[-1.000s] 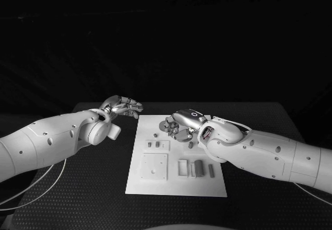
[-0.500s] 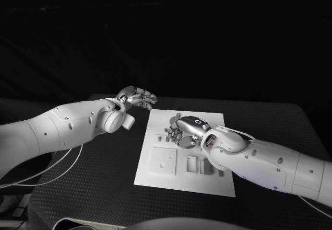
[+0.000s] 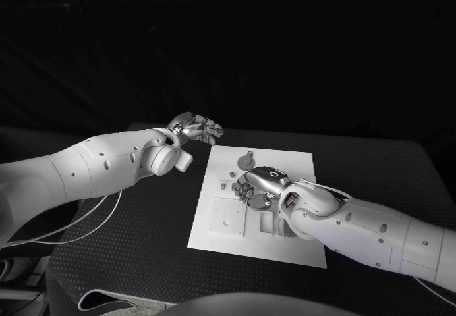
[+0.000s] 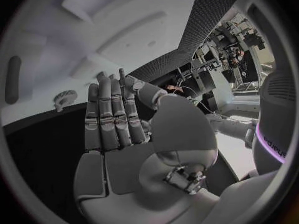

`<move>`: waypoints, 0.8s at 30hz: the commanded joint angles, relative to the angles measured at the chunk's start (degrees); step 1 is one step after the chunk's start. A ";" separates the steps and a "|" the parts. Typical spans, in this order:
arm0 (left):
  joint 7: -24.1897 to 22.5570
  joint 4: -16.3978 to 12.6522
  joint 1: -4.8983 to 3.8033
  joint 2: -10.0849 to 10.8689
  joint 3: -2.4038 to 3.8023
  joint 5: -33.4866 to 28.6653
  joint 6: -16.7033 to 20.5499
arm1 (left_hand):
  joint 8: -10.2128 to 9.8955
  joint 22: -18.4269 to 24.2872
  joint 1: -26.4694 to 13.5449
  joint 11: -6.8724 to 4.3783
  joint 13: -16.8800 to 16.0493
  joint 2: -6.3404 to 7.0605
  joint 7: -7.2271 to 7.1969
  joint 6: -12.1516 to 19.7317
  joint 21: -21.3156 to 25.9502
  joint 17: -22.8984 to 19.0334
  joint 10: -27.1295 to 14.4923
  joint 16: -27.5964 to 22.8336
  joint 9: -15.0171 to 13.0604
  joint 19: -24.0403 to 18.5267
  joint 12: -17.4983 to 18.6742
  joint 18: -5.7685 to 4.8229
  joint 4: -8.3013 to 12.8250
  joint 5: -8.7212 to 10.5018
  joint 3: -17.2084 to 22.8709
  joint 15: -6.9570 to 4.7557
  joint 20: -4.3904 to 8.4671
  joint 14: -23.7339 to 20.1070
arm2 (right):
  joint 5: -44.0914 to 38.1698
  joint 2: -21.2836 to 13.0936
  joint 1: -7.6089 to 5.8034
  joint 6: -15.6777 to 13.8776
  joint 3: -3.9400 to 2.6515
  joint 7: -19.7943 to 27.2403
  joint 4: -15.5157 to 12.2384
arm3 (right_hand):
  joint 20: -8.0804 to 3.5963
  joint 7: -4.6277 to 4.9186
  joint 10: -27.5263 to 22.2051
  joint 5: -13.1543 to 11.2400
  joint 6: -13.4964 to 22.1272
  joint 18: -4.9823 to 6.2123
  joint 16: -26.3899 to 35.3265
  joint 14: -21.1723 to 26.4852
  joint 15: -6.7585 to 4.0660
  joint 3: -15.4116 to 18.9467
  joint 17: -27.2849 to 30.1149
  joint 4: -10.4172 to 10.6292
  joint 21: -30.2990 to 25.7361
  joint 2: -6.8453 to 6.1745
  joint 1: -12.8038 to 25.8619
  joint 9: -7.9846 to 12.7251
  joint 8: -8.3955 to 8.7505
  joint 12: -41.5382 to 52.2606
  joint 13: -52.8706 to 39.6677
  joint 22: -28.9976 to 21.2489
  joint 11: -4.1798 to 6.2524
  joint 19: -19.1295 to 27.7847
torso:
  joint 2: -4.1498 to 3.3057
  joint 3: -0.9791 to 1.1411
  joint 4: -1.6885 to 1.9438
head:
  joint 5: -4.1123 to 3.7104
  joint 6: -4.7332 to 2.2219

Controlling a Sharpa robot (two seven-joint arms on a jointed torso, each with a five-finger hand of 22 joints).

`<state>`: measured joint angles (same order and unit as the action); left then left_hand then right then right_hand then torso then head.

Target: Assemble the parts on the task board

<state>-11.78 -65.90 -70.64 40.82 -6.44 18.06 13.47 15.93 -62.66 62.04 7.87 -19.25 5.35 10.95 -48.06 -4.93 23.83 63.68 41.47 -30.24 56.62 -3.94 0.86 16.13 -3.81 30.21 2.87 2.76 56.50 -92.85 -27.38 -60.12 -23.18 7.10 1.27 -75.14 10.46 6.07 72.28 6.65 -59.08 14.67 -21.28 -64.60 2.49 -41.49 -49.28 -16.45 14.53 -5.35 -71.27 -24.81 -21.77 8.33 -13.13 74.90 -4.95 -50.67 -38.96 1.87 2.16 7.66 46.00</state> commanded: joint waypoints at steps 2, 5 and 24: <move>-0.52 0.10 -0.11 -0.17 0.06 -0.39 -0.12 | 0.40 0.09 -0.56 0.10 0.07 0.16 -0.01 0.55 0.20 0.07 -0.34 -0.24 0.09 0.51 -0.08 0.06 -0.06 -0.21 -0.35 0.04 -0.03 0.53 | -0.82 0.28 0.49 0.31 0.12 0.77 -0.20 | 0.12 0.26 -0.12 0.38 0.06 0.32 0.23 0.01 0.20 -0.10 -0.09 -0.07 0.18 0.52 0.13 -0.06 0.12 -0.21 -0.10 1.32 -0.04 0.02 | -0.01 0.03 -0.04 | 0.13 0.26; -0.53 0.12 -0.11 -0.22 0.06 -0.39 -0.16 | 0.41 0.10 -0.55 0.09 0.07 0.17 -0.01 0.56 0.22 0.10 -0.35 -0.26 0.10 0.52 -0.08 0.06 -0.05 -0.21 -0.35 0.04 -0.02 0.53 | -0.84 0.46 0.94 0.33 0.12 0.85 -0.22 | 0.12 0.26 -0.13 0.38 0.08 0.32 0.24 0.02 0.21 -0.11 -0.09 -0.07 0.18 0.55 0.13 -0.07 0.13 -0.22 -0.11 1.32 -0.05 0.03 | -0.01 0.02 -0.01 | 0.15 0.43; -0.52 0.13 -0.14 -0.40 0.06 -0.39 -0.29 | 0.47 0.12 -0.63 0.10 0.09 0.15 -0.01 0.59 0.29 0.24 -0.36 -0.37 0.12 0.55 -0.09 0.04 -0.12 -0.18 -0.37 0.04 -0.03 0.55 | -2.30 1.67 1.87 0.88 1.10 -0.44 1.47 | 0.14 0.29 -0.20 0.37 0.14 0.32 0.33 0.07 0.24 -0.13 -0.09 -0.07 0.17 0.62 0.22 -0.12 0.18 -0.32 -0.17 1.33 -0.09 0.10 | 0.01 -0.01 0.03 | 0.65 1.02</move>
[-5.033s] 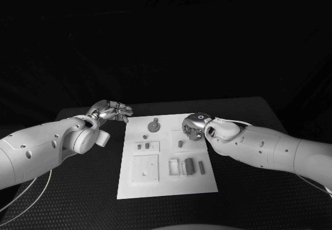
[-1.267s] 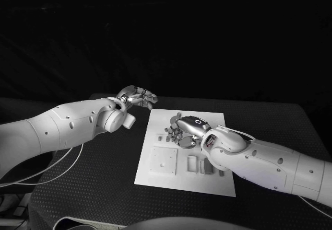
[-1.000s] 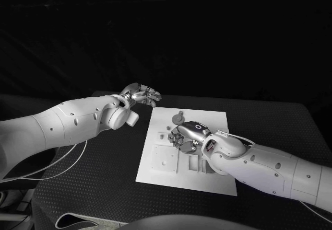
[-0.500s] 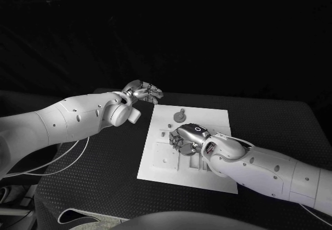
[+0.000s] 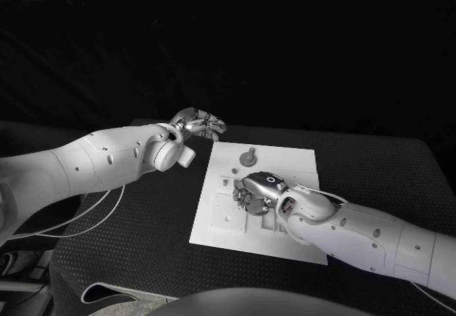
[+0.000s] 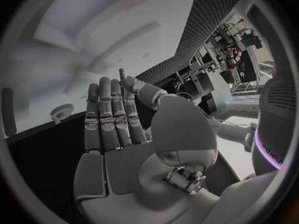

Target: Assemble the parts on the task board

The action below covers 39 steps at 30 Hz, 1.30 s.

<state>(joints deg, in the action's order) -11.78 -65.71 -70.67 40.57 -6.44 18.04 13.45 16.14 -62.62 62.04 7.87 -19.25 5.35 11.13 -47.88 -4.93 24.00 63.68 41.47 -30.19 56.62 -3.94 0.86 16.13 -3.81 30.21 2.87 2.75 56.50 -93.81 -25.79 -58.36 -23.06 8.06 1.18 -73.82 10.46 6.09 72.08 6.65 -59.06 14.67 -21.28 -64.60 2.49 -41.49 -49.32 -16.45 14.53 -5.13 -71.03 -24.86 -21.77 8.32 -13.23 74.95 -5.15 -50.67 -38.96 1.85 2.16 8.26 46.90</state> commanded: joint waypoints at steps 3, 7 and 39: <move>-0.49 -0.03 -0.10 -0.07 0.06 -0.37 -0.28 | 0.27 0.08 -0.65 0.11 0.10 0.14 -0.18 0.42 0.30 0.08 -0.36 -0.39 0.07 0.56 -0.09 0.04 -0.14 -0.18 -0.37 0.05 -0.03 0.55 | -1.35 0.04 0.22 0.84 0.28 -0.36 0.19 | 0.14 0.27 -0.01 0.38 0.12 0.32 0.33 0.06 0.24 -0.13 -0.06 -0.07 0.17 0.40 -0.01 -0.08 0.18 -0.31 -0.08 1.28 0.11 0.11 | 0.01 0.05 0.00 | 0.12 0.26; -0.49 -0.02 -0.10 -0.04 0.06 -0.37 -0.26 | 0.28 0.09 -0.67 0.11 0.11 0.14 -0.18 0.43 0.31 0.11 -0.36 -0.41 0.08 0.56 -0.09 0.04 -0.15 -0.17 -0.37 0.05 -0.03 0.56 | -1.36 -0.08 0.25 0.91 0.43 -0.38 0.08 | 0.15 0.27 0.00 0.37 0.12 0.32 0.34 0.06 0.24 -0.14 -0.06 -0.07 0.17 0.41 0.01 -0.09 0.18 -0.32 -0.10 1.28 0.10 0.11 | 0.01 0.05 -0.01 | 0.33 0.40; -0.54 0.05 -0.10 -0.16 0.07 -0.37 -0.35 | 0.37 0.12 -0.69 0.11 0.14 0.08 -0.18 0.49 0.42 0.33 -0.38 -0.58 0.12 0.59 -0.09 0.03 -0.18 -0.18 -0.35 0.05 -0.02 0.58 | -1.72 0.55 0.64 1.28 0.77 -0.77 1.20 | 0.16 0.30 -0.06 0.38 0.20 0.33 0.44 0.07 0.26 -0.17 -0.08 -0.10 0.18 0.48 0.10 -0.18 0.25 -0.43 -0.20 1.29 0.08 0.18 | 0.04 0.01 0.01 | 0.59 0.83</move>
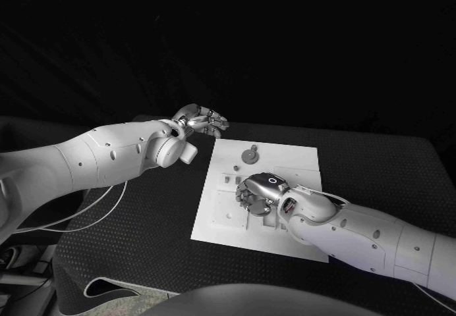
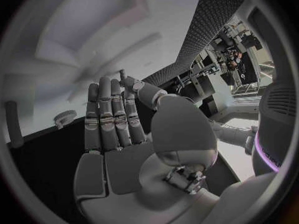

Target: Assemble the parts on the task board

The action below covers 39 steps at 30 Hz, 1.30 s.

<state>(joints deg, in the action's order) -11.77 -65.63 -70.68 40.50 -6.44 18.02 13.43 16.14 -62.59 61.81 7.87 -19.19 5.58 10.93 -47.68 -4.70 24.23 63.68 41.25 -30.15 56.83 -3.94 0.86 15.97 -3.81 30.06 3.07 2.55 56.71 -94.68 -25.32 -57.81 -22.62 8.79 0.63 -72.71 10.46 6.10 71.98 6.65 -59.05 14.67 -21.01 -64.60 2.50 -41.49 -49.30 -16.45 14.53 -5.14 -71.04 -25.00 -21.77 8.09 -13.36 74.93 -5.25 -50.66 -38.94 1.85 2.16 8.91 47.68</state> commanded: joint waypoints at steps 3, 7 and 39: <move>-0.55 -0.04 -0.09 -0.11 0.07 -0.35 -0.34 | 0.38 0.09 -0.46 0.11 0.08 -0.15 0.02 0.29 0.21 0.12 -0.38 -0.38 0.08 0.39 -0.10 0.03 -0.03 -0.17 -0.20 -0.16 0.18 0.38 | -0.92 0.19 0.10 1.15 0.12 -0.22 0.30 | 0.16 0.30 0.04 0.38 0.20 0.33 0.18 0.07 0.25 -0.17 -0.10 -0.09 0.18 0.51 0.11 -0.05 0.25 -0.21 -0.08 1.30 0.18 0.19 | 0.00 0.03 -0.01 | -0.03 0.07; -0.55 -0.05 -0.09 -0.11 0.07 -0.35 -0.35 | 0.39 0.09 -0.47 0.11 0.09 -0.16 0.03 0.30 0.22 0.15 -0.39 -0.41 0.08 0.40 -0.10 0.03 -0.04 -0.17 -0.19 -0.16 0.18 0.38 | -0.95 0.44 0.13 1.48 0.49 -0.16 0.50 | 0.17 0.30 0.03 0.38 0.21 0.33 0.19 0.08 0.26 -0.17 -0.10 -0.09 0.18 0.52 0.13 -0.06 0.26 -0.23 -0.09 1.30 0.17 0.21 | -0.01 0.02 0.01 | -0.09 0.13; -0.38 -0.25 -0.10 -0.02 0.07 -0.35 -1.24 | 0.46 0.10 -0.57 0.13 0.12 -0.16 0.04 0.37 0.30 0.34 -0.42 -0.57 0.12 0.41 -0.09 0.01 -0.08 -0.16 -0.23 -0.14 0.17 0.38 | -0.12 1.27 0.19 5.53 1.18 -2.61 2.09 | 0.45 1.88 -2.60 0.34 3.73 0.17 0.94 1.13 0.87 1.04 -0.18 0.71 0.11 -0.64 3.22 0.29 2.32 -2.06 0.10 1.38 -1.20 1.09 | -0.01 0.01 -0.03 | -0.47 0.46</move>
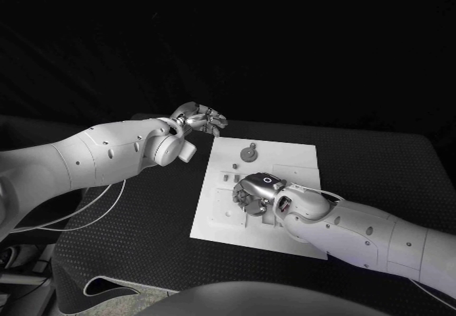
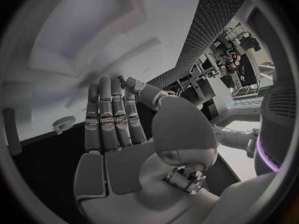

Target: Assemble the parts on the task board

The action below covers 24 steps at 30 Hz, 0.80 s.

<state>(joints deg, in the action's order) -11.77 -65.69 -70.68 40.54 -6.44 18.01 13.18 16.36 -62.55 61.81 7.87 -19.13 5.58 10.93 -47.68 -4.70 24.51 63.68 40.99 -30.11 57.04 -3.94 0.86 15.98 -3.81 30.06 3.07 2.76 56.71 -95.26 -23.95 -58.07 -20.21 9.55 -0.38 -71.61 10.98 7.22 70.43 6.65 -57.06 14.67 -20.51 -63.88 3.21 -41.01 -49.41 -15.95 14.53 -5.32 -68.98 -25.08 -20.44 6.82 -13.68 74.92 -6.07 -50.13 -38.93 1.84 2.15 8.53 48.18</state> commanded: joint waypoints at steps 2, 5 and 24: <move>-0.35 -0.18 -0.09 -0.02 0.06 -0.33 -1.08 | 0.23 0.07 -0.59 0.13 0.06 -0.15 0.04 0.38 0.31 0.07 -0.43 -0.32 0.09 0.20 -0.09 0.00 -0.09 -0.16 -0.24 -0.14 -0.04 0.38 | 0.81 -0.09 0.45 3.22 0.42 -1.50 1.23 | -0.03 1.55 -1.35 0.32 3.58 0.14 0.52 0.65 0.26 1.01 -0.20 0.53 0.24 -1.32 1.80 0.71 1.97 -1.04 0.47 1.43 -0.47 0.80 | 0.00 0.00 -0.04 | -0.18 -0.11; -0.31 -0.16 -0.10 0.08 0.06 -0.33 -1.06 | 0.24 0.08 -0.62 0.14 0.06 -0.13 0.05 0.40 0.33 0.10 -0.44 -0.34 0.10 0.19 -0.08 0.00 -0.10 -0.15 -0.25 -0.13 -0.05 0.37 | 1.21 -0.19 0.44 2.57 0.42 -1.25 1.31 | 0.02 1.92 -2.42 0.30 4.48 0.06 0.70 1.15 0.47 1.72 -0.30 0.80 0.31 -2.37 2.56 0.85 2.37 -1.71 0.73 1.43 -0.99 1.26 | -0.01 0.04 -0.05 | -0.27 -0.19; -0.28 -0.20 -0.10 0.62 0.05 -0.33 -1.07 | 0.26 0.09 -0.70 0.15 0.09 -0.08 0.07 0.46 0.38 0.20 -0.49 -0.45 0.12 0.16 -0.07 -0.01 -0.09 0.00 -0.31 -0.11 -0.05 0.34 | 2.24 -1.80 0.39 -2.66 0.40 -1.31 0.03 | 0.31 1.55 -6.09 0.34 6.58 -0.54 1.56 3.86 1.59 3.94 -0.72 1.26 0.02 -4.45 3.36 1.00 2.87 -2.95 1.45 1.42 -2.61 4.09 | -0.02 0.09 -0.08 | -0.59 -0.40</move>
<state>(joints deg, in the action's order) -11.69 -65.72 -70.69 41.16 -6.44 18.00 12.80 16.36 -62.57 61.81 8.08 -19.13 5.58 10.93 -47.68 -4.71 24.62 63.46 40.77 -30.06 57.04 -3.94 0.86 15.98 -3.81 30.06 3.07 2.76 56.71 -93.00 -25.33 -57.84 -22.08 9.79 -0.12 -71.99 11.26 8.62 67.51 6.65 -50.78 14.66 -19.16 -60.40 4.74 -37.31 -50.07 -14.77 14.53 -9.38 -65.48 -24.09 -17.82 3.48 -11.95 74.91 -5.77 -46.56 -38.95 1.91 2.11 8.00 47.85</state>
